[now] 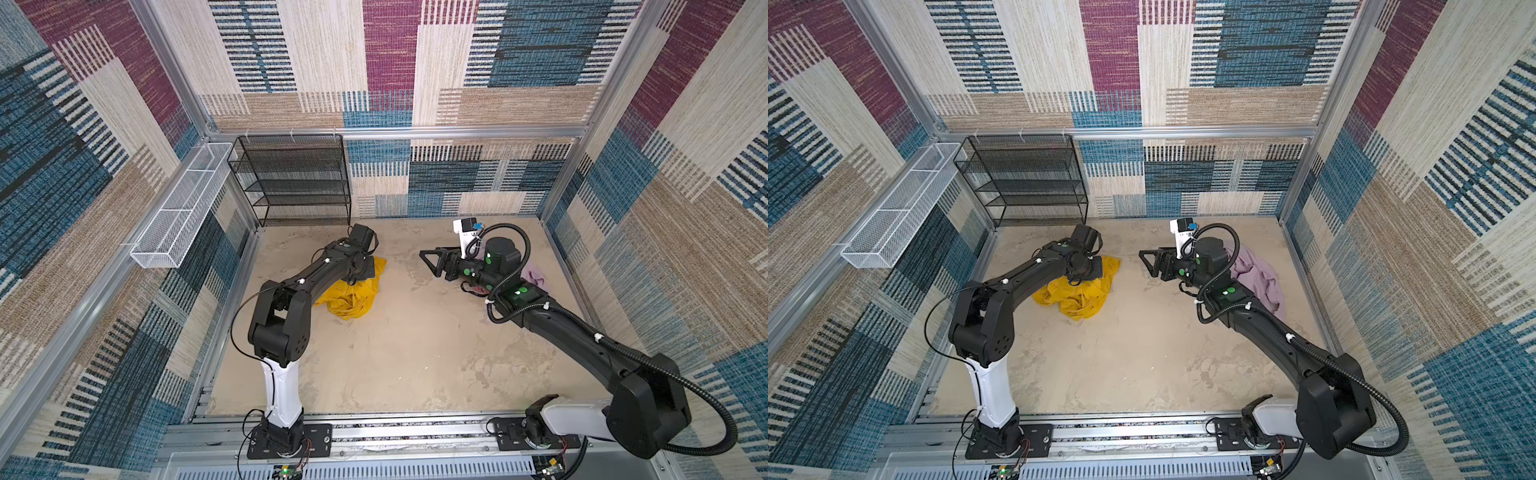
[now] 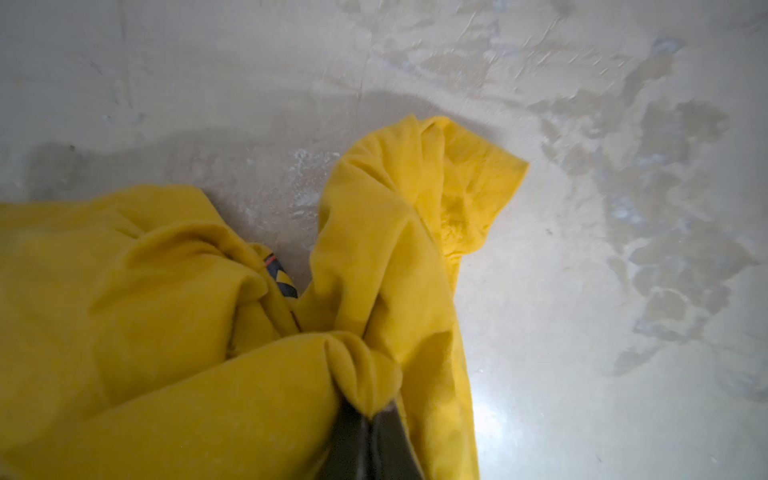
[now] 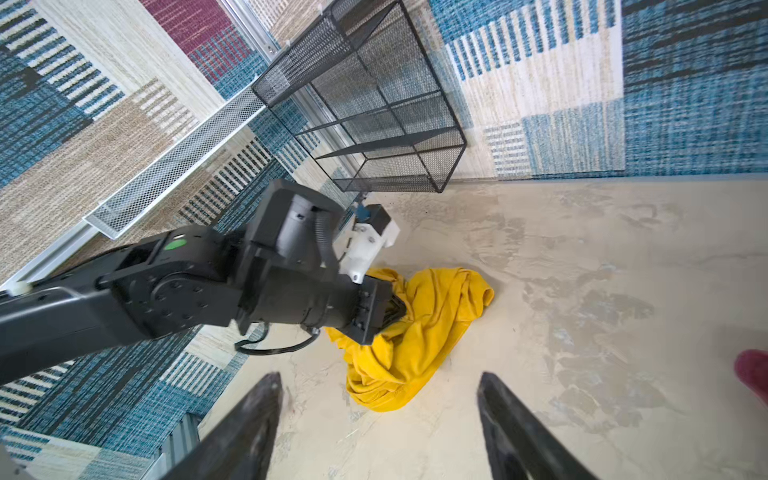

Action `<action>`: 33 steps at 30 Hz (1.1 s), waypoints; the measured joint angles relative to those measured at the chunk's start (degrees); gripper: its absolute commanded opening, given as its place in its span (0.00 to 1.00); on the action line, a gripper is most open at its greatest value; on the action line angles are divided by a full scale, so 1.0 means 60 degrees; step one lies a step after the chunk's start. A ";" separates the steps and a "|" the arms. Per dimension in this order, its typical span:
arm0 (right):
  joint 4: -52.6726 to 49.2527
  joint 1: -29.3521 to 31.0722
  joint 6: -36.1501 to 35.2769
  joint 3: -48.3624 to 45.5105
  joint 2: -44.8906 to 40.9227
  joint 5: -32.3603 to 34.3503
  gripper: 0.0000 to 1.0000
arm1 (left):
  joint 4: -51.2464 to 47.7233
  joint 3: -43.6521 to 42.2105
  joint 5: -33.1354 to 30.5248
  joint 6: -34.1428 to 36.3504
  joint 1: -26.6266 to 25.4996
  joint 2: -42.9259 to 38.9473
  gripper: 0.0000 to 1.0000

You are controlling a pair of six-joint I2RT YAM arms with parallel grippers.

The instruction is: Pick out a specific cloth from the pile

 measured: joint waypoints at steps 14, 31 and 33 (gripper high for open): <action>-0.0656 -0.0273 -0.0495 -0.0109 -0.0718 0.1155 0.77 | 0.0448 -0.1096 -0.0219 0.0178 -0.0069 -0.2761 0.34; -0.0911 -0.1475 -0.1359 -0.0597 -0.1315 0.2153 0.99 | 0.0794 -0.2827 -0.1177 0.0725 0.0025 -0.5213 0.66; -0.0922 -0.1756 -0.1523 -0.0678 -0.1177 0.2350 1.00 | 0.0827 -0.3151 -0.1290 0.0721 0.0142 -0.5355 0.66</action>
